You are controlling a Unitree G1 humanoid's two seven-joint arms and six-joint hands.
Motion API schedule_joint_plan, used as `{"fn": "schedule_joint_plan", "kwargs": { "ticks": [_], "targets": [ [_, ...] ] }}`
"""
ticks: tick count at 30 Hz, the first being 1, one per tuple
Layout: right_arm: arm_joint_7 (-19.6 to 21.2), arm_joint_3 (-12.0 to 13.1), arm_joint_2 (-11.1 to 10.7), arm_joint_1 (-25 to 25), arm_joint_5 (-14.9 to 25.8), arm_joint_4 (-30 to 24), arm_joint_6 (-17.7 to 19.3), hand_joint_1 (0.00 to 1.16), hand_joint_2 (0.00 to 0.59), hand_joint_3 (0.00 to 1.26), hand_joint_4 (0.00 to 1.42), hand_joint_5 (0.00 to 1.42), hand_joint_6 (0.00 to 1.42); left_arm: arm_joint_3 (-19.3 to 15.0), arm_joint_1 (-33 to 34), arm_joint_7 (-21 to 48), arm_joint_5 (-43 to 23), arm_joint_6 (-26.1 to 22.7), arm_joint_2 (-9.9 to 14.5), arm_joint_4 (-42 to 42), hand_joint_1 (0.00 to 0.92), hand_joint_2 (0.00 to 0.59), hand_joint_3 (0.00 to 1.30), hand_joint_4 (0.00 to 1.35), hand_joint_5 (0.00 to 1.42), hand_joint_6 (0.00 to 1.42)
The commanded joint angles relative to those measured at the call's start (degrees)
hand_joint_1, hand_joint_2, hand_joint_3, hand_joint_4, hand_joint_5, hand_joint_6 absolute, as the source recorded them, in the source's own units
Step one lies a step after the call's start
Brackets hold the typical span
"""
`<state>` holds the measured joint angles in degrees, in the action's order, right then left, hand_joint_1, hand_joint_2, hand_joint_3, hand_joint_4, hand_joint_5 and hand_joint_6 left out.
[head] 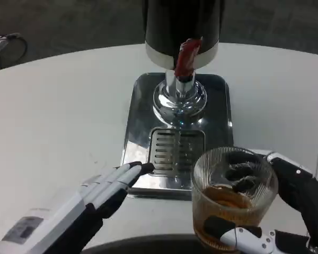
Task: Grasp the cup under the faucet to collect the drink, then remove the cup.
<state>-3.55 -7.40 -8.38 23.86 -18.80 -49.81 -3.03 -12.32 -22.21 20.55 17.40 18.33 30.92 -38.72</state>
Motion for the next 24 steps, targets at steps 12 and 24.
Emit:
{"fn": "schedule_joint_plan", "kwargs": {
  "ticks": [12, 24],
  "targets": [
    [-0.2, 0.0, -0.3, 0.3, 1.0, -1.4, 3.0, 0.86, 0.2, 0.84, 0.91, 0.94, 0.47, -0.3, 0.5, 1.4, 8.2, -2.0, 0.3, -3.6, 0.0, 0.042, 0.0, 0.0, 0.0, 0.0],
    [-0.4, 0.2, -0.3, 0.2, 1.5, -1.4, 2.8, 0.86, 0.2, 0.84, 0.91, 0.94, 0.47, -0.3, 0.8, 1.8, 8.0, -3.7, -0.1, -3.4, 0.0, 0.042, 0.0, 0.0, 0.0, 0.0]
  ]
}}
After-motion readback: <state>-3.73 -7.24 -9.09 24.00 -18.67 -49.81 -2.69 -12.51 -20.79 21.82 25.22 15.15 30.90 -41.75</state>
